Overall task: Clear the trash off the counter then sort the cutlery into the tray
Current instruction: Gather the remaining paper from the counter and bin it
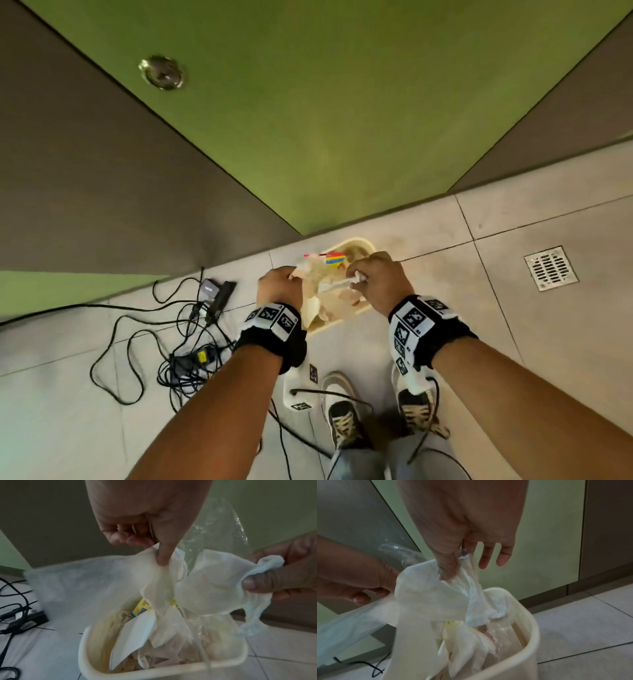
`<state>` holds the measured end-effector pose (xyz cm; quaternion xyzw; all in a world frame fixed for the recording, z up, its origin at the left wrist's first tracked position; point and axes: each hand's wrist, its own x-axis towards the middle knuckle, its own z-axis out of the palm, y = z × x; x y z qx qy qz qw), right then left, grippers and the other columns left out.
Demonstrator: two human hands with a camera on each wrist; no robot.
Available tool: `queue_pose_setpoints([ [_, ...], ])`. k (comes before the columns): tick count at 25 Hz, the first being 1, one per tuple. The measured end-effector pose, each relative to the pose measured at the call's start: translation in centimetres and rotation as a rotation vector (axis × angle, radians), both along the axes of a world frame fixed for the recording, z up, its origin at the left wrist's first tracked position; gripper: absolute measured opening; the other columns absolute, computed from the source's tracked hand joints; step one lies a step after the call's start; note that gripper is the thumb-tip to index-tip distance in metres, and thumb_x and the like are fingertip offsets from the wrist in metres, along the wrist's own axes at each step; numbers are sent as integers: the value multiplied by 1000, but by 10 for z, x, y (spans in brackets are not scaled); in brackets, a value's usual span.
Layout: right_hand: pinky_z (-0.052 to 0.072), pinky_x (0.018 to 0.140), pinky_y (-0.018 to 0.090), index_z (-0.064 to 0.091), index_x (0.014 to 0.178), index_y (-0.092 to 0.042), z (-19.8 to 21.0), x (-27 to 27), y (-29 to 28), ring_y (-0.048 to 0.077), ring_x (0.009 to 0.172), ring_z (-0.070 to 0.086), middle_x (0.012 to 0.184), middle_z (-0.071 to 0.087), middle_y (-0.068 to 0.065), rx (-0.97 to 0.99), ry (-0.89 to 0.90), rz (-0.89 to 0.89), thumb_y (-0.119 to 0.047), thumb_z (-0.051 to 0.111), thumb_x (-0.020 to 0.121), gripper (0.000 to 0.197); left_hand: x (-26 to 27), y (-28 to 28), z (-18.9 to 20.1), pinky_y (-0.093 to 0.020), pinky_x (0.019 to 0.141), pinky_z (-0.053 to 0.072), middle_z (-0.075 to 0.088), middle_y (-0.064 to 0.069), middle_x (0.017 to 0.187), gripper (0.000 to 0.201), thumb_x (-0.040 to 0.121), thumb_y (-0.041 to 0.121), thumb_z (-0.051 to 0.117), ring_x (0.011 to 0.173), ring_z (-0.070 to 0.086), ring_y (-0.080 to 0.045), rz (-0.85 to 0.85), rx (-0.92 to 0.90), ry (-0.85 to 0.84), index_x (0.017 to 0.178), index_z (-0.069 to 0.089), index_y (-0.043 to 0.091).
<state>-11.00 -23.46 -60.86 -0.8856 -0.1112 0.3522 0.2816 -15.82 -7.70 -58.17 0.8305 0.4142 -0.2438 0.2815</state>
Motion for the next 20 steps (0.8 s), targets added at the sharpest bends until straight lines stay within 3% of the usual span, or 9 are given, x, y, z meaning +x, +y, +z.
queue_pose_setpoints([
  [2, 35, 99, 36, 71, 99, -24, -21, -1, 7, 22, 125, 39, 127, 57, -2, -76, -56, 115, -21, 68, 77, 22, 3, 3, -33, -26, 84, 48, 71, -9, 114, 28, 84, 19, 53, 105, 64, -29, -42, -12, 40, 107, 70, 19],
  [4, 36, 97, 36, 72, 99, -26, -41, 0, 13, 25, 126, 35, 133, 49, -1, -141, -100, 183, -23, 67, 77, 23, 5, 1, -60, -28, 87, 47, 69, -12, 116, 26, 87, 17, 54, 109, 62, -30, -71, -31, 59, 107, 70, 13],
  [7, 45, 96, 35, 68, 106, -19, -66, 5, 26, 29, 120, 50, 128, 55, 8, -202, 45, 216, -17, 62, 80, 26, 6, -6, -87, -29, 84, 44, 70, -12, 112, 23, 89, 13, 52, 106, 61, -30, -127, -50, 66, 105, 68, 9],
  [9, 50, 91, 36, 64, 109, -10, -83, 8, 35, 31, 111, 59, 119, 63, 14, -213, 93, 194, -11, 55, 84, 27, 8, -8, -109, -30, 90, 44, 70, -10, 110, 22, 89, 10, 51, 105, 62, -29, -86, -107, 21, 106, 65, 10],
  [12, 48, 93, 34, 61, 111, -5, -95, 14, 42, 28, 111, 60, 118, 64, 15, -254, 106, 141, -6, 46, 90, 26, 7, -8, -139, -29, 99, 44, 64, -9, 120, 29, 93, 10, 44, 114, 57, -29, -114, -185, -27, 118, 57, 12],
  [15, 43, 86, 33, 60, 105, -10, -104, 15, 43, 26, 99, 58, 107, 63, 19, -242, 176, 83, -10, 43, 92, 21, -5, -10, -151, -5, 73, 47, 52, -5, 135, 42, 96, 13, 41, 124, 49, -24, -291, -322, -7, 138, 39, 13],
  [16, 44, 85, 35, 60, 108, -6, -107, 15, 45, 28, 98, 58, 111, 62, 21, -237, 184, 55, -10, 44, 92, 23, -10, -10, -154, -4, 79, 46, 44, -4, 142, 47, 97, 17, 40, 130, 43, -22, -356, -354, 18, 143, 32, 14],
  [18, 50, 92, 38, 53, 122, -1, -120, 7, 49, 34, 109, 59, 124, 58, 22, -221, 257, 36, -9, 45, 92, 32, -16, -10, -163, -24, 110, 31, 26, -7, 154, 50, 99, 26, 35, 140, 28, -23, -463, -327, 102, 146, 26, 13],
  [20, 49, 97, 43, 33, 138, 0, -125, 2, 52, 36, 115, 56, 131, 52, 22, -234, 340, 6, -8, 43, 92, 48, -19, -5, -167, -38, 117, 26, 19, -11, 157, 52, 98, 30, 36, 141, 28, -29, -443, -284, 138, 147, 24, 17],
])
